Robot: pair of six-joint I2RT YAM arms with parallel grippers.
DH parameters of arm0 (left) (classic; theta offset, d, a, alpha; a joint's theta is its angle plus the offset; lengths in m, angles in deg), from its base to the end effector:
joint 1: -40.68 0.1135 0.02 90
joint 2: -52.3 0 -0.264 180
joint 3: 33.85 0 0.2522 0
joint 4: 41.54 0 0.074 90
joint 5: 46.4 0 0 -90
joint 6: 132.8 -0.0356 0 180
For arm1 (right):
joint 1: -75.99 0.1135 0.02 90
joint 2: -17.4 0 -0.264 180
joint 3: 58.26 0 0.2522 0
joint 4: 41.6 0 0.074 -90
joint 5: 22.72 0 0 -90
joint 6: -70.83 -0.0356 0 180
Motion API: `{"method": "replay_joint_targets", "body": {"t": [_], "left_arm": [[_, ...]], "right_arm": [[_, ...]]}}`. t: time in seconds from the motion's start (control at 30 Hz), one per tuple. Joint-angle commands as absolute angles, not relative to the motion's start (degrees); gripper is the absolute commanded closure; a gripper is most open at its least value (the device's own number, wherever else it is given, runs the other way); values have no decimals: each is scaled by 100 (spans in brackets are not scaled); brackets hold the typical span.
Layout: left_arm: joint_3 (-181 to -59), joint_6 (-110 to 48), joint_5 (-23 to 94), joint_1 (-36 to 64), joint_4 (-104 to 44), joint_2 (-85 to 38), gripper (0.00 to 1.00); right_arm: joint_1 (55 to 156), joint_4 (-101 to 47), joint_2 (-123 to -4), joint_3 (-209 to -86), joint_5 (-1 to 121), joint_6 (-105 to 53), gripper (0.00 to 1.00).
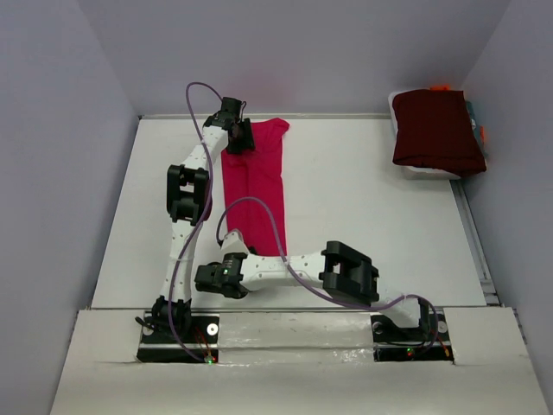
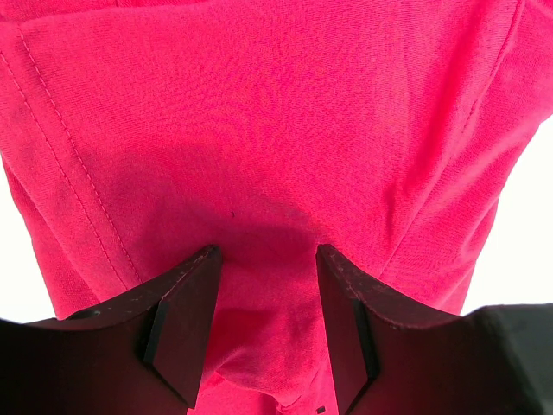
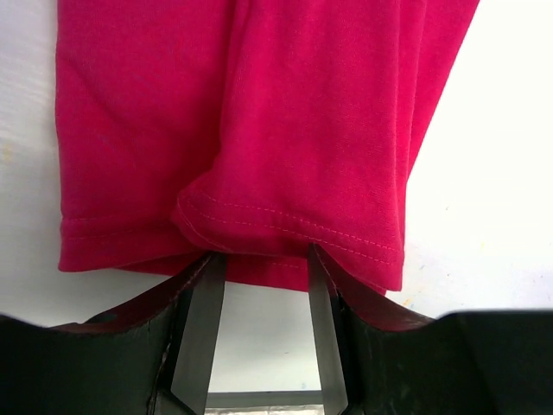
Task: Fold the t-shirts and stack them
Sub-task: Rotate the tshirt 95 degrees
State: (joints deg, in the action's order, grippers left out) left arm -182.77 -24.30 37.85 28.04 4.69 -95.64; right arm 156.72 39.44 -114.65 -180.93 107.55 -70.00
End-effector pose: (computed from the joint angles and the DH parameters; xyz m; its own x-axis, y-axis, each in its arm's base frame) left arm 0.5583 -0.1289 0.1802 -0.7481 -0.1558 -0.6451 0.0519 0.9554 -0.2909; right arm 0.0944 0.4354 0.1673 -0.6862 -0.5317 -0.4965 -0.3512 0.8398 -0.4139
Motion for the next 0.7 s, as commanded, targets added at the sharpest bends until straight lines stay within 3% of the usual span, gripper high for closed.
{"method": "replay_joint_targets", "body": {"t": [0.0, 0.23, 0.4, 0.67], "left_arm": [[-18244, -2548, 3939, 2908, 914, -9791, 39], [-18235, -2557, 3930, 2908, 905, -9782, 39], [-18226, -2557, 3921, 2908, 905, -9773, 39], [-18226, -2557, 3912, 2908, 896, -9782, 39]], "right_arm": [[15729, 4062, -11356, -18022, 11140, -7331, 53], [15729, 4300, -11277, -18066, 11342, -7613, 56], [15677, 4361, -11329, -17978, 11377, -7753, 81], [15677, 4379, -11093, -17697, 11307, -7955, 93]]}}
